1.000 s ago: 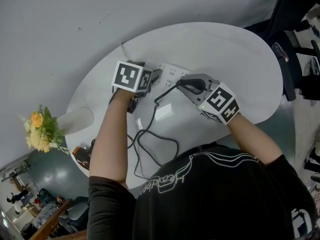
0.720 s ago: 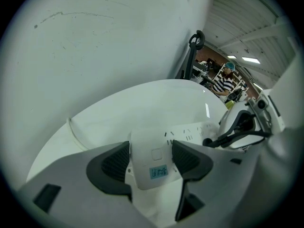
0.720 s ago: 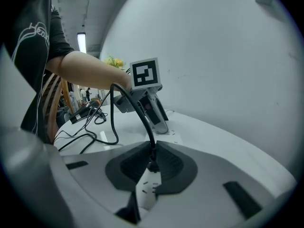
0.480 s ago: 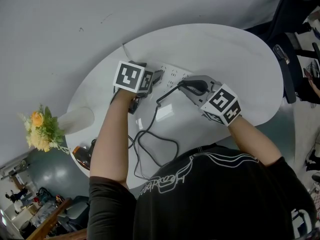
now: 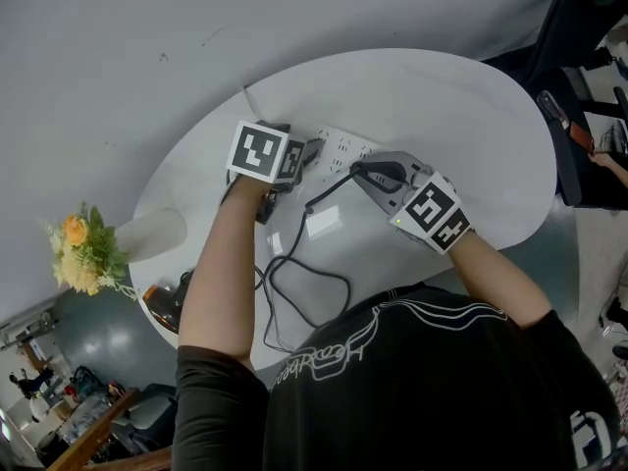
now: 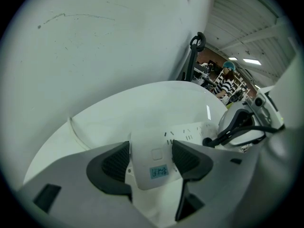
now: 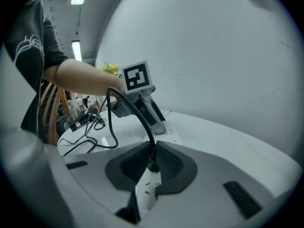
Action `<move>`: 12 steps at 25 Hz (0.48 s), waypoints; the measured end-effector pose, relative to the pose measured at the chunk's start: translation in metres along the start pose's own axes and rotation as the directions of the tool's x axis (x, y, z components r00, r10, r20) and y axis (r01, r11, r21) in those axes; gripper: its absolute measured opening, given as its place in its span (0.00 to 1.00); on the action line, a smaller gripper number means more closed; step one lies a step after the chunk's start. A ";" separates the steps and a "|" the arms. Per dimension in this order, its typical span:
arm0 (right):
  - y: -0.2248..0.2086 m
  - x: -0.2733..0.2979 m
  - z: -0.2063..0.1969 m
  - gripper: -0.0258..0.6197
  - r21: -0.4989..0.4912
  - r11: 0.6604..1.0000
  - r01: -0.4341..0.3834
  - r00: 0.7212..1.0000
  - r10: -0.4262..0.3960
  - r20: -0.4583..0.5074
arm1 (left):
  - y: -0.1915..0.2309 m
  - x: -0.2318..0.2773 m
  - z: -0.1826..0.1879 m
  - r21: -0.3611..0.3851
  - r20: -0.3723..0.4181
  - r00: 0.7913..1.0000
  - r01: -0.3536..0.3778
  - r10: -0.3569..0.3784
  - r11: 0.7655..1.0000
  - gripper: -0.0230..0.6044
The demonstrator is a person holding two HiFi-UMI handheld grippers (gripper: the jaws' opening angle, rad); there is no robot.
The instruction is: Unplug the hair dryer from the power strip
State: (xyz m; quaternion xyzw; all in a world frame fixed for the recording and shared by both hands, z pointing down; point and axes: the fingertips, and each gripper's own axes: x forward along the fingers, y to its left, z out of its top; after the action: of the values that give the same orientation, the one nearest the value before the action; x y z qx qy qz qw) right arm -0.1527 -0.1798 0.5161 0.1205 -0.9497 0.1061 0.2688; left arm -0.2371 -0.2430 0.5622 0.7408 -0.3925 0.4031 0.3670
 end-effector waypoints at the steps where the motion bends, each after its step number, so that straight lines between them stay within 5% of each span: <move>1: -0.003 0.000 0.000 0.08 0.031 1.000 -0.001 1.000 0.001 0.010 | 0.000 0.000 0.000 -0.002 0.003 1.000 0.000 0.000 1.000 0.48; 5: -0.011 -0.001 -0.001 0.08 0.093 0.996 0.001 0.999 -0.004 0.032 | 0.000 0.000 0.001 -0.010 0.009 1.000 -0.003 0.003 1.000 0.48; 12: 0.002 -0.001 0.001 0.08 -0.091 0.996 0.020 0.999 -0.023 -0.032 | -0.002 0.001 0.001 -0.006 -0.006 1.000 0.003 -0.003 1.000 0.47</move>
State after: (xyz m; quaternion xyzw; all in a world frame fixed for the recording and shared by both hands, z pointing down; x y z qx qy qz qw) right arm -0.1533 -0.1776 0.5146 0.1164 -0.9476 0.0621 0.2909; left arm -0.2347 -0.2439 0.5623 0.7390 -0.3916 0.4036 0.3709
